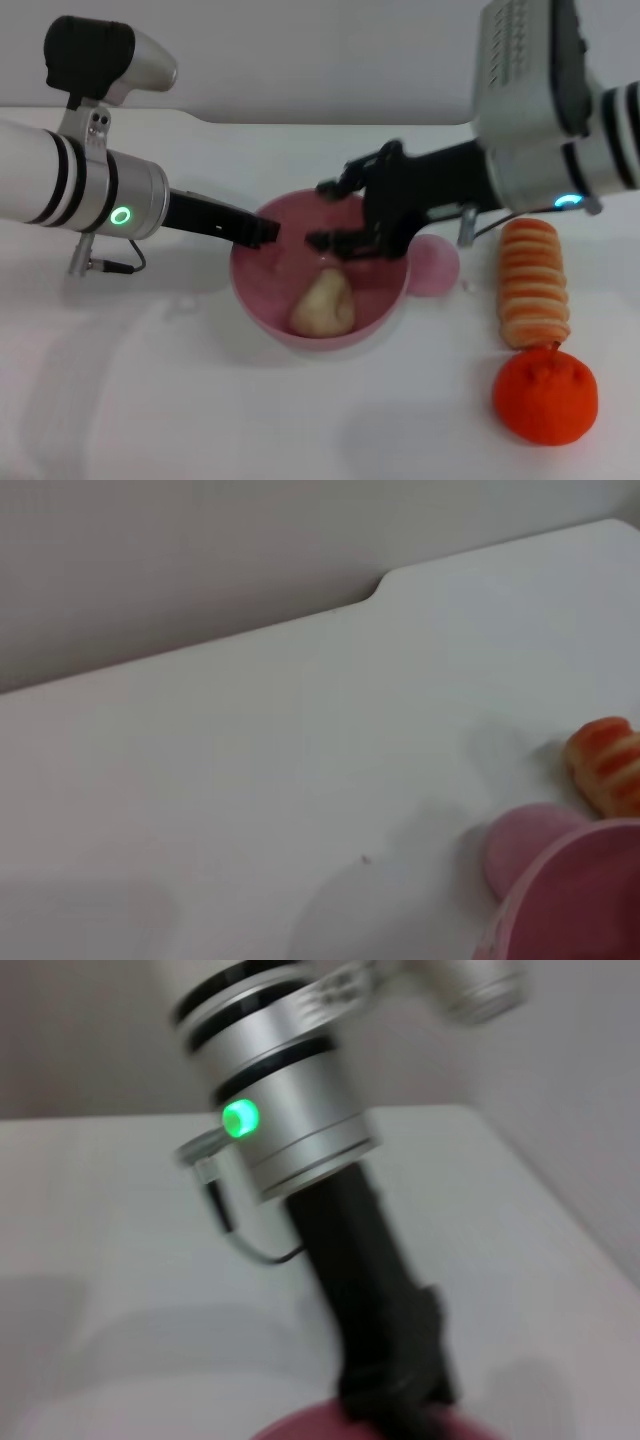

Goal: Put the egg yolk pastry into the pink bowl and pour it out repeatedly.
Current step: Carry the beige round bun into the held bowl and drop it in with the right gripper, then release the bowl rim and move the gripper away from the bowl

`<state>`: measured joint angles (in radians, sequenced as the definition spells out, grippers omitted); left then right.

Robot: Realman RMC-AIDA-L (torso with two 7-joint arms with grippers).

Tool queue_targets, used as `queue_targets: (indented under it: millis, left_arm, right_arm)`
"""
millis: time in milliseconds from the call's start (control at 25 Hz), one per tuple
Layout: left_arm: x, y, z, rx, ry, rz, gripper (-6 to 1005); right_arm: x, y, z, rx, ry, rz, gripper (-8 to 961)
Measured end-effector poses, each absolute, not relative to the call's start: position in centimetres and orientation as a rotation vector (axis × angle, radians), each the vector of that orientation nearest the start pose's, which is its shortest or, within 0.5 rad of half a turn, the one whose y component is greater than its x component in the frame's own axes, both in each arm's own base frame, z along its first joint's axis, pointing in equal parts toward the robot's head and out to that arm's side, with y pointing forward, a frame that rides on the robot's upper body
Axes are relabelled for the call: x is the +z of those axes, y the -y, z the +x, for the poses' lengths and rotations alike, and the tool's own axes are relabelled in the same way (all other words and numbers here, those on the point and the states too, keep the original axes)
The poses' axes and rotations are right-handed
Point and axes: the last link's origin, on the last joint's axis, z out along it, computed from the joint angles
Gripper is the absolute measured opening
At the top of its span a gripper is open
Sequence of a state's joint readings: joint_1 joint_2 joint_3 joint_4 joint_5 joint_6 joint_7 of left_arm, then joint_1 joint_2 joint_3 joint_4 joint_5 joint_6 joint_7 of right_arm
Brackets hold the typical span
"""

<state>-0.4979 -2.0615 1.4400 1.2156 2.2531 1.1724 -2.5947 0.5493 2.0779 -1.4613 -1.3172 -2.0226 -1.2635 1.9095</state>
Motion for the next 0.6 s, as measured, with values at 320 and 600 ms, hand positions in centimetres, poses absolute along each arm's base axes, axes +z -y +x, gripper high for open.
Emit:
queue_targets:
  millis: [320,600]
  left_arm:
    - [-5.7,-35.4,-19.5,0.044,1.101,-2.571,9]
    - [-6.9,-35.2,-19.3,0.063,1.063,-2.584,76]
  right_arm:
    - [1.3,-37.6,15.3,0.338,-0.345,-2.643,565]
    - [2.0,-37.3,17.1,0.394,-0.399,-2.605,564]
